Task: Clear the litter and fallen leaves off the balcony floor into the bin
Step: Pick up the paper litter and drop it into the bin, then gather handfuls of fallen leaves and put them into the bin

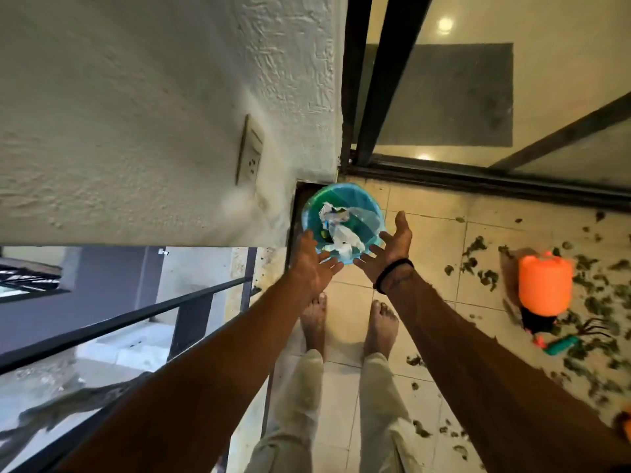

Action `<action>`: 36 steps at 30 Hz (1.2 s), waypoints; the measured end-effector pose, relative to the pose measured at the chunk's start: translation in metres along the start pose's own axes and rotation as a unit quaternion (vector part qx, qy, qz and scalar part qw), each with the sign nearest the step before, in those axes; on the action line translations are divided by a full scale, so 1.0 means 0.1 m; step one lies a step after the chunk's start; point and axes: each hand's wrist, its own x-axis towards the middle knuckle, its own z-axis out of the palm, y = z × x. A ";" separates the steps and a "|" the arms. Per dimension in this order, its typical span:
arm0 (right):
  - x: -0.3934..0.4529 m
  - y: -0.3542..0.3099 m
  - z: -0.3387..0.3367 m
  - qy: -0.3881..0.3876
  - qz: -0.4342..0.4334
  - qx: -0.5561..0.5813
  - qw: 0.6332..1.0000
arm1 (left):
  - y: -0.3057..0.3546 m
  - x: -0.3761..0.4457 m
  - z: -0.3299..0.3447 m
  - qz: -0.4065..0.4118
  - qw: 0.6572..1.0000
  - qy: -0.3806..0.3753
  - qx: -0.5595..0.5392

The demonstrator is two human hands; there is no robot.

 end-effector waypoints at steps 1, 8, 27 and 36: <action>0.01 0.00 -0.03 0.012 -0.002 -0.005 1.000 | 0.01 0.01 -0.02 0.003 1.000 -0.001 0.000; -0.07 0.08 -0.30 0.043 -0.010 -0.029 0.999 | -0.02 0.01 -0.30 0.001 0.997 0.029 0.069; -0.92 1.04 -1.78 0.131 0.014 0.081 0.988 | -0.52 -0.54 -0.21 -0.070 0.895 -0.027 0.440; -1.38 1.52 -2.89 0.186 0.021 0.108 0.976 | -1.65 -0.77 0.16 -0.107 0.781 -0.067 0.611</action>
